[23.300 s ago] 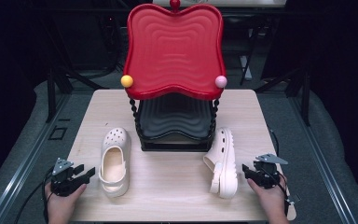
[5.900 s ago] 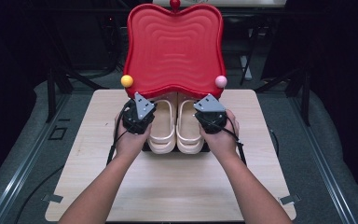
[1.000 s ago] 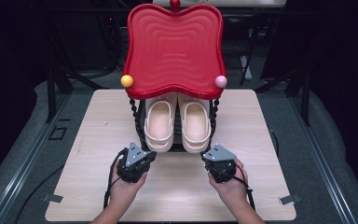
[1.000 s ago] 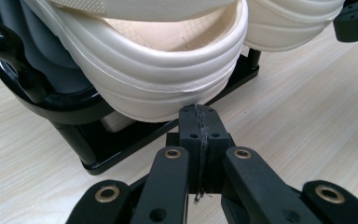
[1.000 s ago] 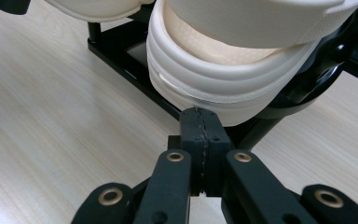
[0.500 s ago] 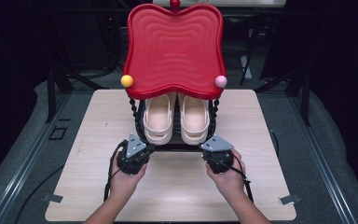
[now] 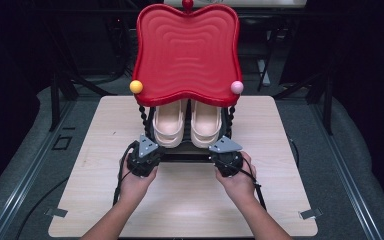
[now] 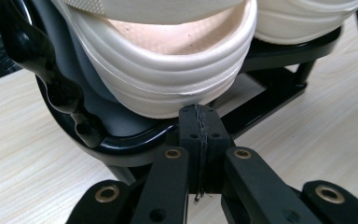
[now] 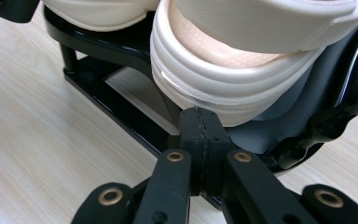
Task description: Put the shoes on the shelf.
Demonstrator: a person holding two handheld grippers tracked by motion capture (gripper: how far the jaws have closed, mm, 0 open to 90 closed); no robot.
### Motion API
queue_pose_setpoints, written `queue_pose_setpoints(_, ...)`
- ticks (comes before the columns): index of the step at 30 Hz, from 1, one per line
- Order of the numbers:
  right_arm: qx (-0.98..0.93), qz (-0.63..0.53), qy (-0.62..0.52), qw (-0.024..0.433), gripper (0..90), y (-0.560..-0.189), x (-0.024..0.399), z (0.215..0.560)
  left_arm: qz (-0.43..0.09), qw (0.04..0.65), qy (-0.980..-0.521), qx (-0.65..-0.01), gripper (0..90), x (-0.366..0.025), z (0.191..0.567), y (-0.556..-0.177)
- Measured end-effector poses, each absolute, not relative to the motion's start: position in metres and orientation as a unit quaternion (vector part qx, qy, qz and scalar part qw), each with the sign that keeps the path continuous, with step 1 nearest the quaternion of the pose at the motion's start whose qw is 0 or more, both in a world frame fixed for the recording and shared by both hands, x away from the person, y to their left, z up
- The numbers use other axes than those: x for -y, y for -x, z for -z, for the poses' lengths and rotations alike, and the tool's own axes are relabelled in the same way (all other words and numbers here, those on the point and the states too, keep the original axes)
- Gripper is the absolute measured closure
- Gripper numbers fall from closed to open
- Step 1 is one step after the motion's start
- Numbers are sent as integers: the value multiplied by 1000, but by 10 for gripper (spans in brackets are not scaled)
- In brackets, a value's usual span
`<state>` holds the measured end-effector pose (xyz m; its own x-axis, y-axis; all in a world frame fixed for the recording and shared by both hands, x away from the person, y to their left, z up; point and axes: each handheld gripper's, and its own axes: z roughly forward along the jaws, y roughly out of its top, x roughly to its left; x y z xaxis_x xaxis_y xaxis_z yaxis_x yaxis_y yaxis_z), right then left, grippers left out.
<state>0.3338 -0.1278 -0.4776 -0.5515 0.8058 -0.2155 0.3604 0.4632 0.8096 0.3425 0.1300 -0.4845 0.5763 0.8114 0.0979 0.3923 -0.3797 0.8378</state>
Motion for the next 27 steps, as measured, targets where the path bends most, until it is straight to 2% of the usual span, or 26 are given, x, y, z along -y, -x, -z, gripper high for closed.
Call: queue_pose_setpoints(27,-798,-364,-384,289,900,-354,115,486,-244,402,-794,-386,899,-109,492,-362)
